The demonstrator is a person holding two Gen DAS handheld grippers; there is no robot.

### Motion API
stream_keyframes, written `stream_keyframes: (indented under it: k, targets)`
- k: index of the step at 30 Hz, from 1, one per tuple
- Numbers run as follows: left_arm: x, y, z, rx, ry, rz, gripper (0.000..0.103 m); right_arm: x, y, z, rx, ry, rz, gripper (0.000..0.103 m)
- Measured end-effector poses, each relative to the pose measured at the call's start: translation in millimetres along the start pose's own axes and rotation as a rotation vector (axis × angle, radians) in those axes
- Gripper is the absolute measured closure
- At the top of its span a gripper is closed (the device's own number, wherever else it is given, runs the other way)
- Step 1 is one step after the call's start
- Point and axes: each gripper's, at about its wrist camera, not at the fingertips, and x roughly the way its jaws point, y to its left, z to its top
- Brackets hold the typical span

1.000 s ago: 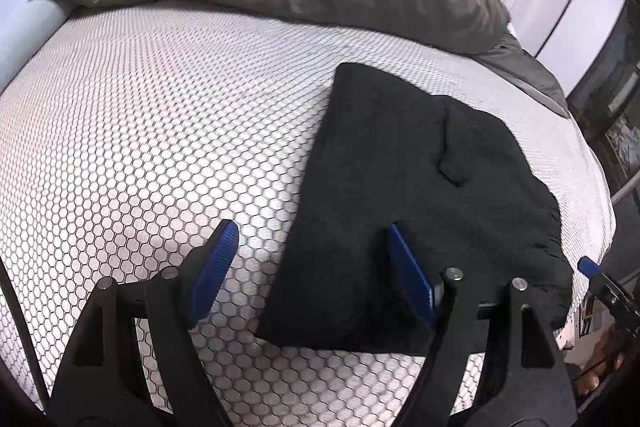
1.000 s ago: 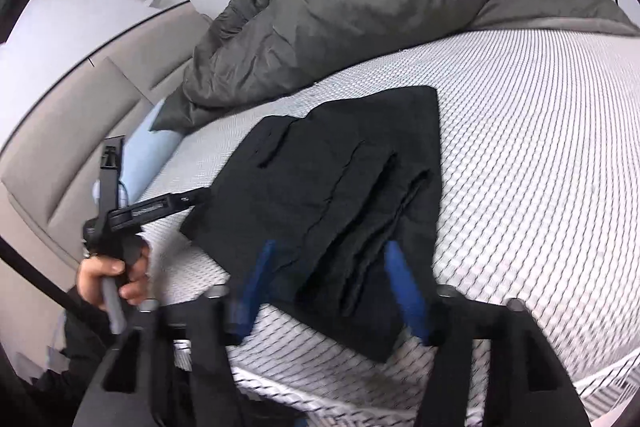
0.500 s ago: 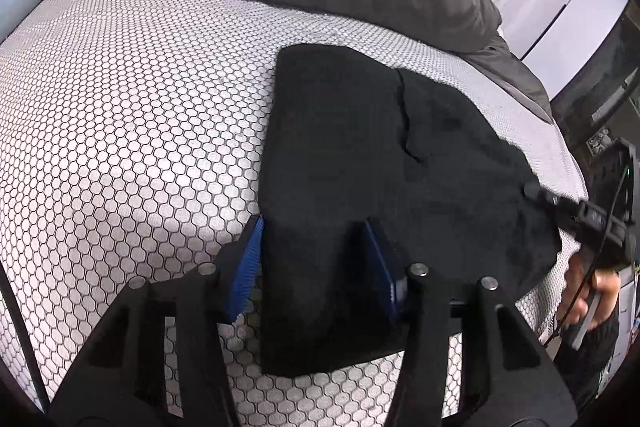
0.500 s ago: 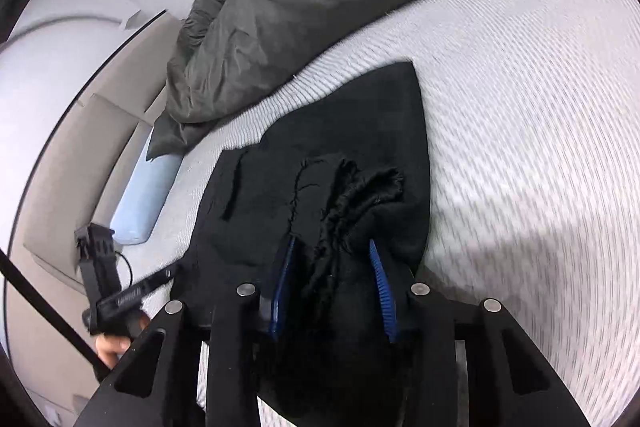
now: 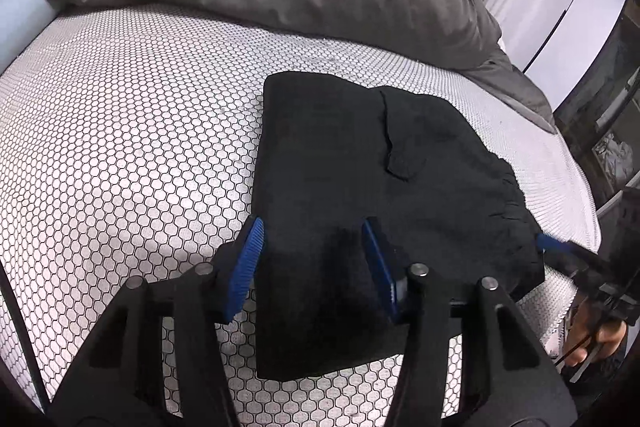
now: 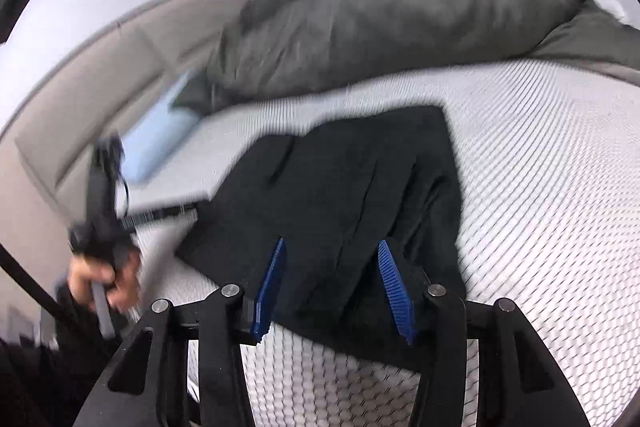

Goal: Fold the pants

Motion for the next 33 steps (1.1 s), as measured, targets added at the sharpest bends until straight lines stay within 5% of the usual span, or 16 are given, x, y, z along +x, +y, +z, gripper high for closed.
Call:
stream_keyframes:
  k: [4,7,10,15,20,24,26,33]
  targets:
    - [1,1,-3,0.005,0.009,0.007,0.056,34,-8,-8,0.015,0.115,-0.045,0.057]
    - [1,4,-4,0.003,0.010,0.010,0.056,40,-9,-6,0.018,0.110,-0.058,0.092]
    - [-2,7,-5,-0.002,0.004,0.000,0.056,32,8,0,-0.047,0.071,-0.038,0.096]
    - [-6,9,-9,0.014,0.016,-0.005,0.055,1,17,8,-0.080,-0.018,-0.032,0.096]
    - [8,4,-16,0.067,0.077,0.044,0.045,32,-6,-3,-0.031,0.083,-0.159,0.091]
    - [9,1,-15,0.110,0.066,0.093,0.037,23,-13,4,0.024,0.056,-0.117,0.082]
    - [9,2,-16,0.118,0.066,0.099,0.035,10,-15,6,0.030,0.006,-0.119,0.068]
    - [11,2,-15,0.119,0.065,0.107,0.034,16,-36,-2,0.100,0.068,-0.070,0.065]
